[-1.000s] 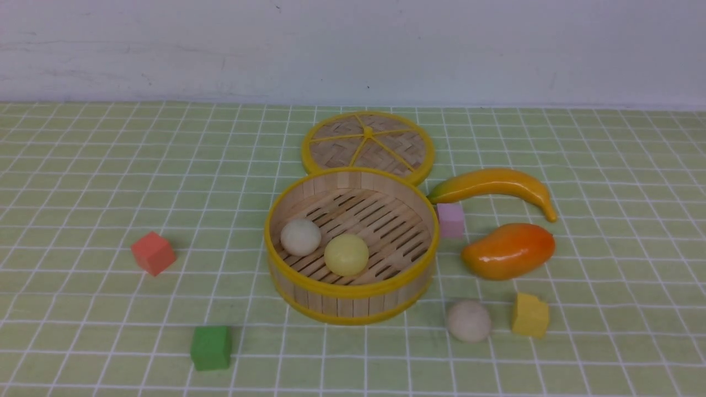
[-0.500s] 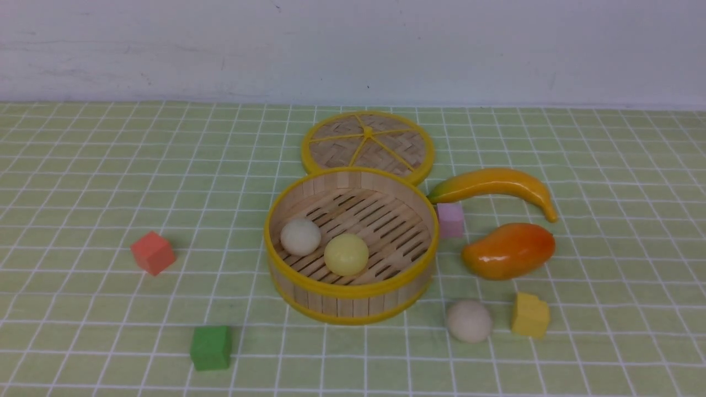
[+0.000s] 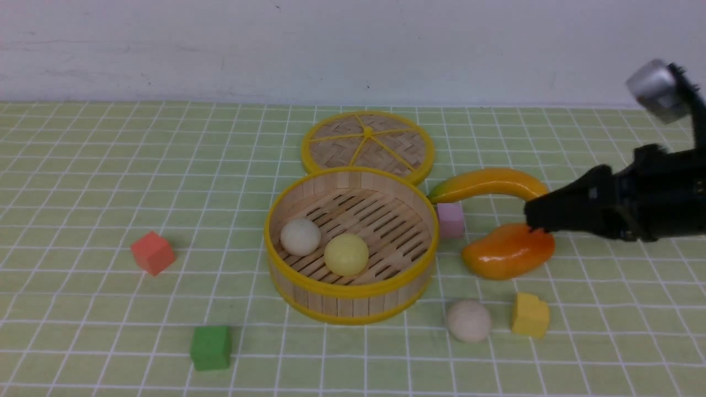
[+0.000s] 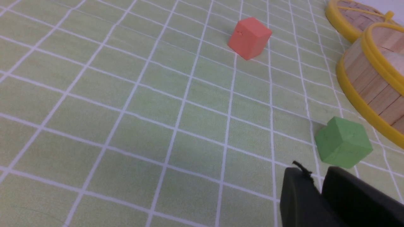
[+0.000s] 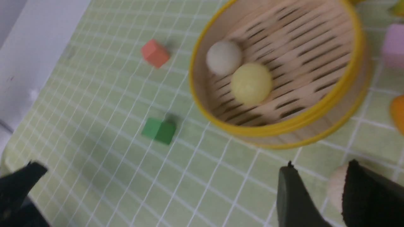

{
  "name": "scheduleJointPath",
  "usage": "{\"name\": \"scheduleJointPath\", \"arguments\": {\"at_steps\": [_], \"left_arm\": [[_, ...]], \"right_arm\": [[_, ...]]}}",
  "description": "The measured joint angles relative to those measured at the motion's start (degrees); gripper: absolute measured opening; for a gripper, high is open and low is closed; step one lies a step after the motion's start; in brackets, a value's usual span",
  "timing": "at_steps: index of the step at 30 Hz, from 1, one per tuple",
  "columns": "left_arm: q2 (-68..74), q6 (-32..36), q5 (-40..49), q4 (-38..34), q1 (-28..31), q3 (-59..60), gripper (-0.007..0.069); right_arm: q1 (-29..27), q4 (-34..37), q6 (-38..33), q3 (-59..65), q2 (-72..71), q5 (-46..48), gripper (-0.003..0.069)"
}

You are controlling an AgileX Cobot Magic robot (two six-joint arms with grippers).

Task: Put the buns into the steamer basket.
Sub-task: Use the right arm to grab a steamed stuffed bun

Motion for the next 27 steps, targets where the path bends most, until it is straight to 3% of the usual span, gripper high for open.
{"name": "scheduleJointPath", "arguments": {"at_steps": [5,7,8,9,10,13,17,20,27], "left_arm": [[0.0,0.0,0.0,0.0,0.0,0.0,0.0113],[0.0,0.0,0.0,0.0,0.0,0.0,0.0113],[0.0,0.0,0.0,0.0,0.0,0.0,0.0113],[0.0,0.0,0.0,0.0,0.0,0.0,0.0113],[0.0,0.0,0.0,0.0,0.0,0.0,0.0113],[0.0,0.0,0.0,0.0,0.0,0.0,0.0116],[0.0,0.0,0.0,0.0,0.0,0.0,0.0121],[0.0,0.0,0.0,0.0,0.0,0.0,0.0124],[0.0,0.0,0.0,0.0,0.0,0.0,0.0129]], "right_arm": [[7.27,-5.19,0.66,-1.31,4.64,0.73,0.0239],[11.9,-13.66,4.45,-3.54,7.56,0.73,0.0239],[14.54,-19.95,9.08,-5.37,9.03,0.36,0.0239],[15.26,-19.95,9.86,-5.65,9.42,0.25,0.0239],[17.63,-28.08,17.11,-7.82,10.6,-0.79,0.0239],[21.27,-42.58,30.19,-10.91,12.69,-3.96,0.0239],[23.77,-53.13,41.96,-12.63,15.38,-7.54,0.0239],[24.22,-57.62,46.7,-12.83,17.86,-9.78,0.0239],[24.24,-58.79,49.6,-12.87,22.14,-12.86,0.0234]]}}
